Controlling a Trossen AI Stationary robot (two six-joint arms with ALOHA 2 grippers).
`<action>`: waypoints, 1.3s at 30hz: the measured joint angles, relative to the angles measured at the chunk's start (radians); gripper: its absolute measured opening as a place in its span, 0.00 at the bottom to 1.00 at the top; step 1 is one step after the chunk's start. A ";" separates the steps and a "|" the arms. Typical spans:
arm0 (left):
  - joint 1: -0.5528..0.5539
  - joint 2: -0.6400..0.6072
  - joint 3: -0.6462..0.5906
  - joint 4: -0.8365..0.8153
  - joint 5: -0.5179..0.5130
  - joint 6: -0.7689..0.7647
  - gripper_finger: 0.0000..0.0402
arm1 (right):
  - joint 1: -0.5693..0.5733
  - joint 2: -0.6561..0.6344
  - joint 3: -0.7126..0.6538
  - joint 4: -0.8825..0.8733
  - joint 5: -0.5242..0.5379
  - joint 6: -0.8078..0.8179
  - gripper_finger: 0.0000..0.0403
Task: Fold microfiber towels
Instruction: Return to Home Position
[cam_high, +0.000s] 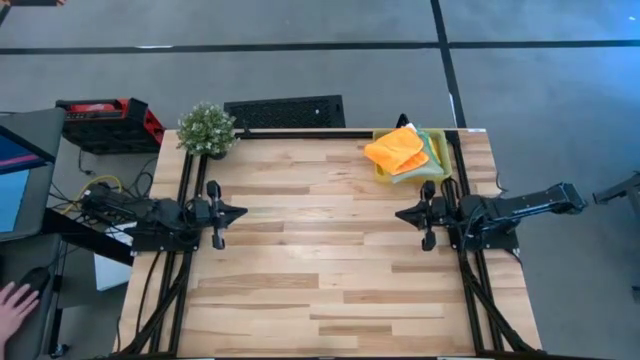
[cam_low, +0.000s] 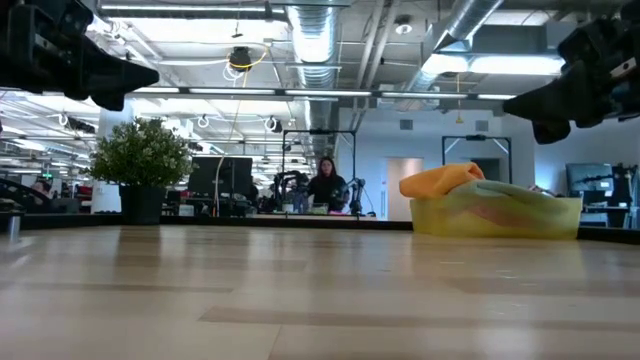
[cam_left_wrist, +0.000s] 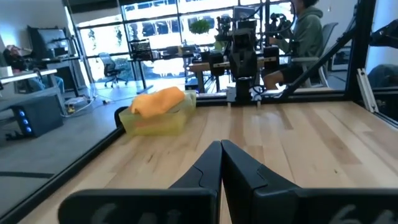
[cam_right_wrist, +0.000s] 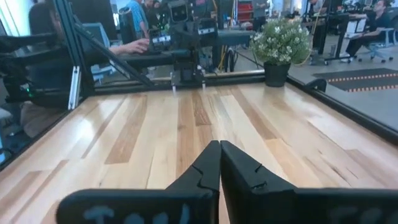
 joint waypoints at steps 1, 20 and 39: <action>0.000 0.000 0.000 0.000 0.000 0.002 0.00 | 0.000 0.000 0.000 -0.009 0.000 0.000 0.09; 0.000 0.000 0.000 -0.004 -0.001 -0.004 0.00 | 0.000 0.000 0.000 -0.029 0.000 0.000 0.08; 0.000 0.000 0.000 -0.005 -0.002 -0.002 0.00 | 0.000 0.000 -0.001 -0.029 -0.001 0.000 0.08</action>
